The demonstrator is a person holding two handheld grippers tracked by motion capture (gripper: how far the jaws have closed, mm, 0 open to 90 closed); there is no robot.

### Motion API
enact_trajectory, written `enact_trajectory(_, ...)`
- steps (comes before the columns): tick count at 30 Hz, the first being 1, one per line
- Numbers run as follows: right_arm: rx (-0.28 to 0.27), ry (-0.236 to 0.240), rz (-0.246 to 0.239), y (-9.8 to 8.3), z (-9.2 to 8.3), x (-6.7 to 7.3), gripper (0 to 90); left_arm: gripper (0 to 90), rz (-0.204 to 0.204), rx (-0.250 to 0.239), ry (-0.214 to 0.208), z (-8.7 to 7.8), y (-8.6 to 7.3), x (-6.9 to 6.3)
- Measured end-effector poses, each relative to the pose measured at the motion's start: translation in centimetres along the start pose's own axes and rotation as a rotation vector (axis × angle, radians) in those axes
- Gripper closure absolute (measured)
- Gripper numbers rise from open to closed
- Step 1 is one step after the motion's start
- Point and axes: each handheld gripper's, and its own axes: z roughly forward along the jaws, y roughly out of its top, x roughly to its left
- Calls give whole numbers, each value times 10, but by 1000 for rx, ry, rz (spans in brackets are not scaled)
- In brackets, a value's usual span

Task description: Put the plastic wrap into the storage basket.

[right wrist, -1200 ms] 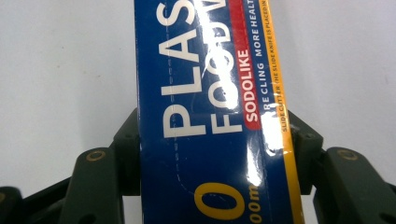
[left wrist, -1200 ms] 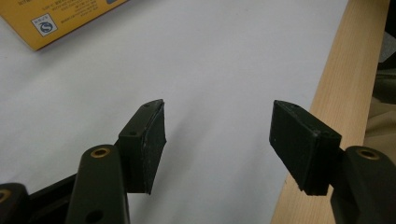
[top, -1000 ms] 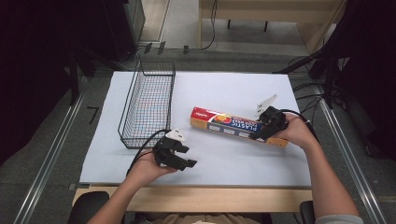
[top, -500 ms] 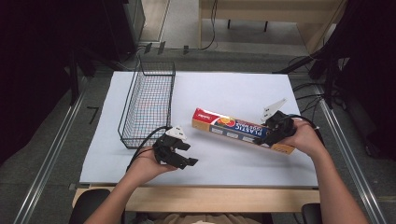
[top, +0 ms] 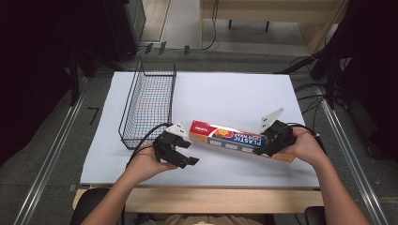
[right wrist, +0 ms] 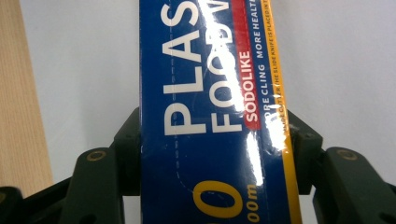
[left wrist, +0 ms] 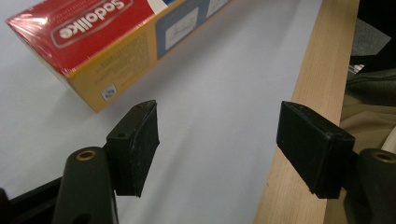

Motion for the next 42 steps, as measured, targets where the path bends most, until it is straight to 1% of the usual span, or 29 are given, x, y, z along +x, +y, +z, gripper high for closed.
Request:
enact_trajectory(2, 4, 7, -4, 1, 1, 3, 412, 305, 11, 6, -10, -1, 1, -1)
enact_trajectory(4, 14, 0, -25, 1, 3, 7, 412, 305, 29, 14, -9, -2, 3, -4)
enact_trajectory(6, 23, 7, -31, 0, 5, 10, 413, 299, 37, 7, -10, -4, 6, -7)
enact_trajectory(8, 31, 28, -29, 0, 6, 16, 413, 284, 44, 7, -22, -5, 8, -9)
enact_trajectory(9, 31, 28, -29, 0, 6, 16, 413, 284, 52, 15, -16, -5, 9, -10)
enact_trajectory(10, 25, 34, -38, 1, 6, 20, 413, 280, 59, 13, -18, -5, 10, -10)
enact_trajectory(11, 25, 34, -38, 1, 6, 20, 413, 280, 59, 20, -16, -5, 11, -10)
enact_trajectory(12, 18, 37, -58, 2, 5, 23, 412, 269, 59, 20, -13, -5, 11, -11)
enact_trajectory(13, 18, 37, -58, 2, 5, 23, 412, 269, 61, 20, -17, -5, 12, -10)
enact_trajectory(14, 11, 34, -71, 2, 5, 27, 412, 261, 61, 20, -22, -4, 12, -10)
enact_trajectory(15, 11, 34, -71, 2, 5, 27, 412, 261, 70, 24, -19, -4, 14, -10)
enact_trajectory(17, 15, 52, -78, 3, 3, 31, 412, 253, 88, 34, -25, -2, 20, -12)
enact_trajectory(18, 13, 57, -91, 3, 3, 34, 412, 250, 88, 34, -25, -2, 20, -12)
enact_trajectory(20, 8, 68, -88, 3, 3, 35, 413, 246, 101, 34, -40, -1, 25, -13)
enact_trajectory(23, 5, 78, -112, 5, 2, 40, 412, 231, 135, 45, -51, 3, 31, -17)
enact_trajectory(24, 1, 86, -111, 6, 3, 40, 412, 225, 143, 53, -54, 4, 33, -18)
enact_trajectory(25, 2, 80, -122, 6, 3, 42, 413, 223, 152, 54, -50, 5, 34, -19)
enact_trajectory(27, 4, 90, -120, 7, 4, 41, 413, 221, 163, 58, -56, 7, 37, -21)
enact_trajectory(28, 1, 81, -130, 8, 4, 43, 413, 215, 172, 61, -57, 7, 39, -21)
enact_trajectory(29, 1, 93, -136, 10, 5, 44, 412, 208, 173, 70, -76, 10, 43, -21)
enact_trajectory(30, 1, 93, -136, 10, 5, 44, 412, 211, 173, 70, -76, 10, 43, -21)
enact_trajectory(31, -1, 94, -142, 12, 5, 45, 412, 211, 176, 86, -93, 13, 45, -21)
enact_trajectory(32, -2, 92, -161, 15, 6, 48, 412, 191, 191, 93, -98, 14, 46, -21)
enact_trajectory(33, 2, 100, -151, 17, 6, 49, 413, 191, 206, 93, -92, 16, 47, -22)
enact_trajectory(34, -2, 96, -169, 18, 7, 50, 412, 191, 217, 101, -88, 18, 49, -22)
enact_trajectory(39, -3, 110, -175, 22, 8, 53, 412, 189, 251, 113, -66, 28, 54, -24)
enact_trajectory(40, -5, 104, -184, 23, 8, 54, 412, 190, 254, 118, -67, 29, 55, -24)
enact_trajectory(41, -4, 106, -190, 25, 8, 55, 412, 190, 272, 134, -61, 33, 57, -26)
enact_trajectory(42, -4, 106, -190, 25, 8, 55, 412, 190, 272, 134, -61, 33, 57, -26)
